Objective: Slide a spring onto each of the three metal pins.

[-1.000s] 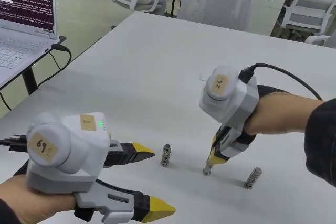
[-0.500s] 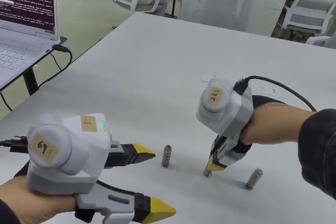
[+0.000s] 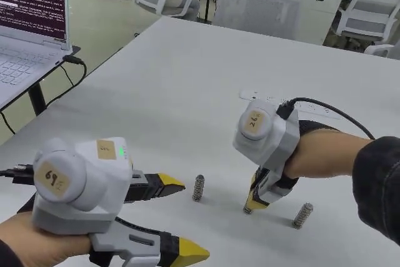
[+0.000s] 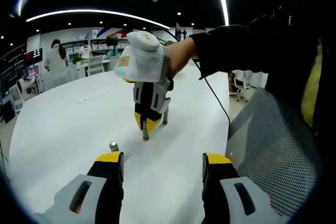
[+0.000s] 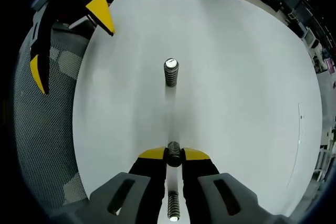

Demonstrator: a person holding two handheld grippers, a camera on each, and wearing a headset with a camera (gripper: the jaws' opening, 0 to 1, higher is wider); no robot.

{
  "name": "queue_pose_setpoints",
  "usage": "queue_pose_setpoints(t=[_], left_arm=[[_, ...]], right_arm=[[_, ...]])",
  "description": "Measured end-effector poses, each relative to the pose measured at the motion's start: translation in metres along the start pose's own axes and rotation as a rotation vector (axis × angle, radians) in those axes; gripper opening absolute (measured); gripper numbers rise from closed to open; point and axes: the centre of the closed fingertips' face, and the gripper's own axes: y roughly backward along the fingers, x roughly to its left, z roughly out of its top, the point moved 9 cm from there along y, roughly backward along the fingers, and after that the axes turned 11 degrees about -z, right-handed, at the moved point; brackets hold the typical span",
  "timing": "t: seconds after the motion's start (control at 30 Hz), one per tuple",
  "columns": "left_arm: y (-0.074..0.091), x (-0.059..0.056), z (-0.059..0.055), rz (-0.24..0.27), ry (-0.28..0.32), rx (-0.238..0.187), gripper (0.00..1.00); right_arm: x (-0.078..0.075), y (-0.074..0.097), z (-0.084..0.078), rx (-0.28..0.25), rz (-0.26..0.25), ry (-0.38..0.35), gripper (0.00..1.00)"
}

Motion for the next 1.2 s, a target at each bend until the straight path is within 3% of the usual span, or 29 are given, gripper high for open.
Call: queue_pose_setpoints(t=[0.33,0.53,0.9,1.2], left_arm=[[0.0001,-0.0007,0.0,-0.001,0.0,0.001,0.56],[-0.0002,-0.0009,0.0,-0.003,0.0,0.002,0.56],[-0.0006,-0.001,0.0002,-0.004,-0.002,0.004,0.56],[-0.0012,-0.0009,0.0001,-0.004,-0.001,0.009,0.56]], right_arm=[[-0.0002,0.0002,-0.0002,-0.014,-0.005,0.022,0.09],[0.0001,0.0007,-0.0012,-0.023,-0.007,0.023,0.15],[-0.0006,0.0018,-0.0049,-0.058,-0.018,0.004,0.37],[-0.001,0.0051,-0.0082,-0.085,-0.029,-0.02,0.47]])
